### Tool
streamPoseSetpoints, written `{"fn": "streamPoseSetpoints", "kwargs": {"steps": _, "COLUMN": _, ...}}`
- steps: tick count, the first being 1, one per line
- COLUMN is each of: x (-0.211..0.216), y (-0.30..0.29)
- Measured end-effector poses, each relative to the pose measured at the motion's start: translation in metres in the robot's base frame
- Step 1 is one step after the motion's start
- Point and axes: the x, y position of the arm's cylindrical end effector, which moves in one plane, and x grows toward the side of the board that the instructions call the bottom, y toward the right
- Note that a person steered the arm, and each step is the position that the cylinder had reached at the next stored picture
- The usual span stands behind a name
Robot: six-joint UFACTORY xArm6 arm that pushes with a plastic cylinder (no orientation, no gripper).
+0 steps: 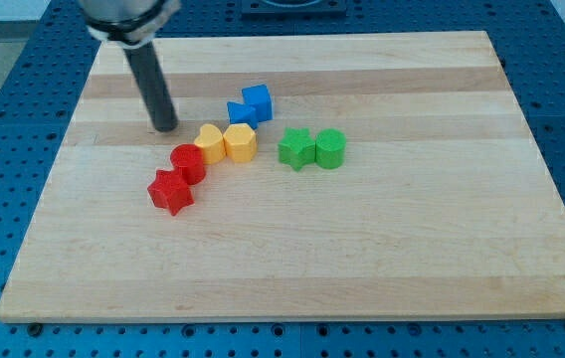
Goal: Slide the blue triangle parallel right to the green circle
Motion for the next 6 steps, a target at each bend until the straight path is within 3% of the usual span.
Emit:
{"fn": "streamPoseSetpoints", "kwargs": {"steps": 4, "x": 0.000, "y": 0.223}}
{"fn": "streamPoseSetpoints", "kwargs": {"steps": 6, "x": 0.000, "y": 0.240}}
